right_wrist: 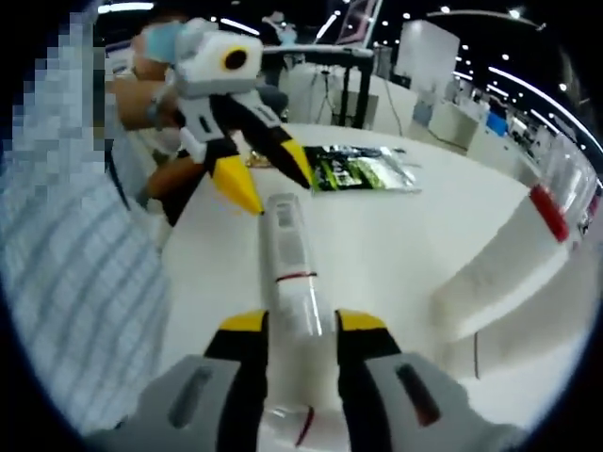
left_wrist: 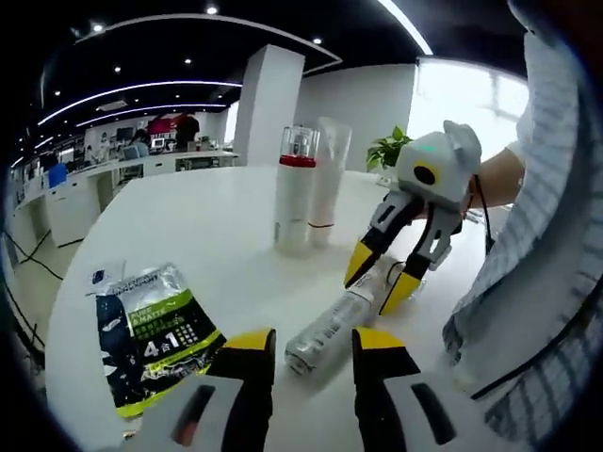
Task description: Arrange the skincare products in the storage area until every visible bottle or jar stands upright without overlapping.
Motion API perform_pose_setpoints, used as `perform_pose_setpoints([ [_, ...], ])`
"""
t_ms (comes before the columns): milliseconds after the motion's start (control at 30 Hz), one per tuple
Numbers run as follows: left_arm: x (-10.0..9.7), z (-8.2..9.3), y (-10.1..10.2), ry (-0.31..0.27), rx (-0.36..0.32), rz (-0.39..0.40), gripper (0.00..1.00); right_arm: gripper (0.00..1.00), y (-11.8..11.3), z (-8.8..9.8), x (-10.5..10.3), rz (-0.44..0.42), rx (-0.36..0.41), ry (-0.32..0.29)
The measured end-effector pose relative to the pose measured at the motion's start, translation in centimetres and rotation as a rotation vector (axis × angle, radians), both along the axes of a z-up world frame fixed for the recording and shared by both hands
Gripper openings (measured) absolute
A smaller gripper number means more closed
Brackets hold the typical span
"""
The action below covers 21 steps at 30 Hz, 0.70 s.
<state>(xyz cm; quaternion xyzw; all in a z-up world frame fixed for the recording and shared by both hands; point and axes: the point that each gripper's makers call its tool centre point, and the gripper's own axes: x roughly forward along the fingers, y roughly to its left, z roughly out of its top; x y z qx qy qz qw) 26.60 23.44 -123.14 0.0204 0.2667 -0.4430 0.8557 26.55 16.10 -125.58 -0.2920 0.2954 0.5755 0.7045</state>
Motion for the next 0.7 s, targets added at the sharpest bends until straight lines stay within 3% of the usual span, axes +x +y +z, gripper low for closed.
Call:
perform_pose_setpoints([
  [167, 0.0, -1.4, 0.0, 0.005, 0.09, -0.086, 0.28, 0.2, 0.2, -0.2, 0.2, 0.012, -0.006, -0.013],
  [267, 0.1, -1.5, -0.1, 0.001, 0.096, -0.094, 0.27, 0.19, 0.0, 0.1, 0.5, 0.027, -0.032, -0.04],
  [333, -0.1, -1.4, -0.1, -0.004, 0.101, -0.112, 0.27, 0.18, -0.2, 0.1, 0.1, 0.046, -0.059, -0.021],
  [600, -0.6, -1.8, -0.3, -0.022, 0.072, -0.116, 0.26, 0.18, -0.1, 3.0, -0.3, 0.09, -0.037, 0.019],
  [700, -0.5, -1.9, -0.2, -0.025, 0.072, -0.114, 0.25, 0.18, 0.7, 4.8, -0.3, 0.101, 0.006, 0.021],
])
